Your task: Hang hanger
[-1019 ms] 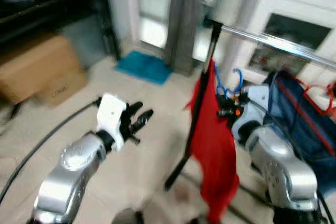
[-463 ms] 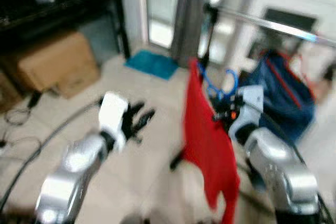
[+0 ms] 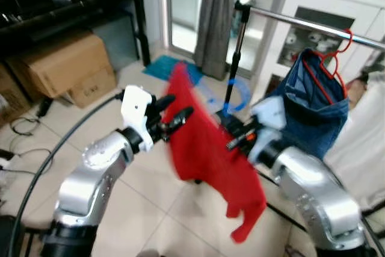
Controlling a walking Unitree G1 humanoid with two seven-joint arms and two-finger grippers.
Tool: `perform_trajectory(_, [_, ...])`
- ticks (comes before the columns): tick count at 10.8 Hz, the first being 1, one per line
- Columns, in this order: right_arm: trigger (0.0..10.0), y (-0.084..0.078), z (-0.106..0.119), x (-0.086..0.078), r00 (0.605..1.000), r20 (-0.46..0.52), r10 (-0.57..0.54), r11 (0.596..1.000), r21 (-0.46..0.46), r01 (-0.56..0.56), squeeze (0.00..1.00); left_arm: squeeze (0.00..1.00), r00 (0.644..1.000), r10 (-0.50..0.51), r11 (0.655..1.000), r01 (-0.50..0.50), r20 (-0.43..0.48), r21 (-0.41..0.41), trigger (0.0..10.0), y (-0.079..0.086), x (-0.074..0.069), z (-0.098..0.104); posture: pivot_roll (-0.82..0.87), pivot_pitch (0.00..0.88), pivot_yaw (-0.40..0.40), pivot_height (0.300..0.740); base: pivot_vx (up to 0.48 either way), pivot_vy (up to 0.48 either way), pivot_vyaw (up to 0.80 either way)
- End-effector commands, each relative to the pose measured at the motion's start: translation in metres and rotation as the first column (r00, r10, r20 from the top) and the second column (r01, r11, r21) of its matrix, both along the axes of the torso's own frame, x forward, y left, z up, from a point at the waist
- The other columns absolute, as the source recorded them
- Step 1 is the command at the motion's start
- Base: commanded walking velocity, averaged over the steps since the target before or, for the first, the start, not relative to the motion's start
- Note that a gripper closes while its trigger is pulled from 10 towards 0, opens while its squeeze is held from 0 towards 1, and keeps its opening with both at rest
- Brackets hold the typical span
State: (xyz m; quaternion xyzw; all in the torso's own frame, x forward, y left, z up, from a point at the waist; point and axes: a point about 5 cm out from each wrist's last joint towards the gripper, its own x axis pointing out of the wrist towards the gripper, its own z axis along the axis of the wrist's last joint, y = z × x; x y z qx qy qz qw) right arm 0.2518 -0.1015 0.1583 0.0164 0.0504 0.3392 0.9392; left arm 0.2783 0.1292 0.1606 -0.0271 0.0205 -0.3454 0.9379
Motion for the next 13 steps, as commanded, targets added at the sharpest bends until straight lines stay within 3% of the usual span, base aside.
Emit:
perform_trajectory(1, [0.0, 0.001, 0.014, -0.001, 0.996, 0.083, 0.021, 1.0, 0.001, -0.021, 0.0, 0.0, 1.0, -0.016, 0.999, 0.016, -0.002, -0.029, 10.0, -0.004, 0.004, 0.004, -0.01, 0.005, -0.009, 0.74, 0.0, 0.0, 0.0])
perform_trajectory(3, [0.0, 0.002, 0.017, -0.003, 0.992, 0.115, 0.042, 0.999, -0.004, -0.042, 0.0, 0.0, 0.992, 0.124, 0.992, -0.124, -0.037, 0.005, 10.0, 0.004, 0.023, 0.001, -0.02, 0.0, 0.002, 0.74, 0.0, 0.0, 0.0])
perform_trajectory(6, [0.0, 0.004, 0.02, -0.008, 0.984, 0.15, 0.093, 0.995, 0.008, -0.095, 0.0, 0.0, 0.975, 0.214, 0.976, -0.215, -0.063, -0.024, 10.0, 0.011, 0.036, 0.003, -0.02, 0.0, 0.004, 0.74, 0.0, 0.0, 0.0])
perform_trajectory(13, [0.0, 0.005, 0.022, -0.008, 0.978, 0.173, 0.121, 0.992, 0.01, -0.125, 0.0, 0.0, 0.999, 0.046, 0.997, -0.047, -0.017, -0.055, 10.0, -0.003, 0.035, 0.013, -0.02, 0.0, -0.002, 0.74, 0.0, 0.0, 0.0])
